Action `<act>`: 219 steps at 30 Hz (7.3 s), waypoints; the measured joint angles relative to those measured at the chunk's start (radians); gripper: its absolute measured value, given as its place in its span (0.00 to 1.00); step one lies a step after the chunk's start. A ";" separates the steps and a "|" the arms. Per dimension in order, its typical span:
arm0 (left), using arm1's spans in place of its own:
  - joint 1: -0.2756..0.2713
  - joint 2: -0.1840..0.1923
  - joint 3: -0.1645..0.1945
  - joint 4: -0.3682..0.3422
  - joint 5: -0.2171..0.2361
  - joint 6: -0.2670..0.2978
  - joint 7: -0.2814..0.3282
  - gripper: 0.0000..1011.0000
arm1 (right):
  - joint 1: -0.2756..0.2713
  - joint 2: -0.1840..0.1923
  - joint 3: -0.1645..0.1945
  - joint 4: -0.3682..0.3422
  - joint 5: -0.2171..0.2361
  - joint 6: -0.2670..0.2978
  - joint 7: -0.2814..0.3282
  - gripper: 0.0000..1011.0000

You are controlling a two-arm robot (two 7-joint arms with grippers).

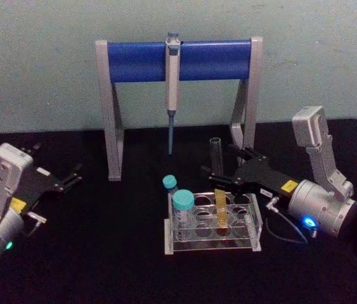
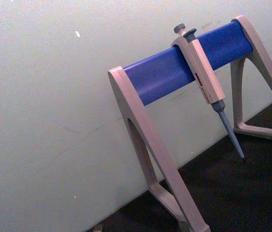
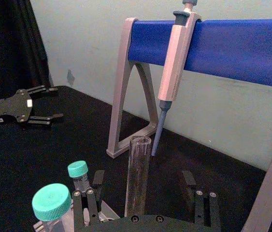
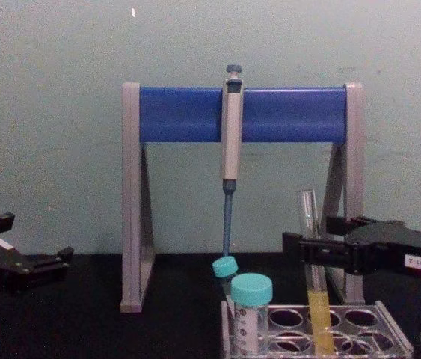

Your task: Pick up the test tube from the test tube rack, shake it, then place it back into the test tube rack.

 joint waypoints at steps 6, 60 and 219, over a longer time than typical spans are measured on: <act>0.000 0.000 0.000 0.000 0.000 0.000 0.000 0.99 | 0.000 0.000 0.000 0.000 0.000 0.000 0.000 0.92; 0.000 0.000 0.000 0.000 0.000 0.000 0.000 0.99 | -0.006 0.003 0.003 -0.008 0.002 -0.017 0.007 0.23; 0.000 0.000 0.000 0.000 0.000 0.000 0.000 0.99 | -0.085 0.152 0.107 -0.254 0.014 -0.010 -0.117 0.23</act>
